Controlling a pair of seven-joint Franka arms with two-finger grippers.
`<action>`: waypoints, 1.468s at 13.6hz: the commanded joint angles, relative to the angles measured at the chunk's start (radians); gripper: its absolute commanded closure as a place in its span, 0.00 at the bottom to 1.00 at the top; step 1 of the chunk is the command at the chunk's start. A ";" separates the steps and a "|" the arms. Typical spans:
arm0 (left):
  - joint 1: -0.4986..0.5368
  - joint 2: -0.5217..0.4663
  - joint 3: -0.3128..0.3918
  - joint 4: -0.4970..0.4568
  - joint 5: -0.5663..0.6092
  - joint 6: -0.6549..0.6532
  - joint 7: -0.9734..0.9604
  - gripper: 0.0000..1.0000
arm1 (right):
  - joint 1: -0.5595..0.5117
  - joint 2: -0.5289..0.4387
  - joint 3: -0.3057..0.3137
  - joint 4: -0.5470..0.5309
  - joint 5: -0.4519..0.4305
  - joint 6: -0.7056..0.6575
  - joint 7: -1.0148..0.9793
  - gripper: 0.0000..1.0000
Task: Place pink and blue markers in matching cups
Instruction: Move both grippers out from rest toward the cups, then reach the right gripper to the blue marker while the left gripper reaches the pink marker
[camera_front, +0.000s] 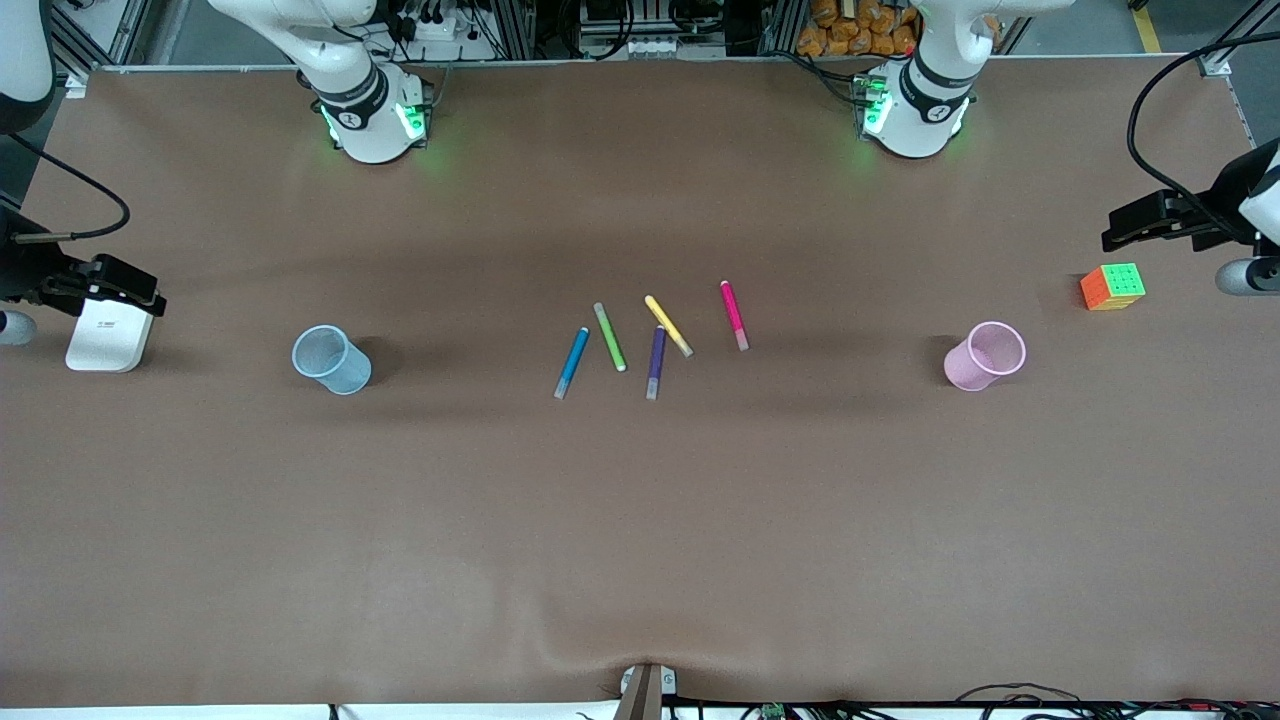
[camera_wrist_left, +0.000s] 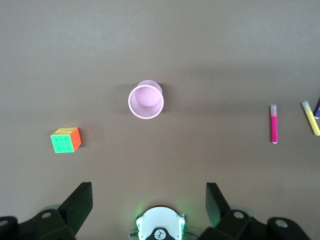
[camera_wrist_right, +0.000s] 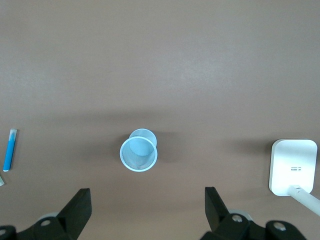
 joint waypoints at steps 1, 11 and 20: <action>-0.024 0.004 -0.019 0.006 0.059 -0.014 0.013 0.00 | 0.022 -0.019 0.002 -0.026 0.007 -0.003 0.024 0.00; -0.058 0.113 -0.060 0.005 0.013 0.082 -0.073 0.00 | 0.039 0.021 0.116 -0.056 0.044 0.071 0.251 0.00; -0.159 0.243 -0.136 -0.058 0.015 0.282 -0.353 0.00 | 0.127 0.146 0.176 -0.082 0.102 0.215 0.417 0.00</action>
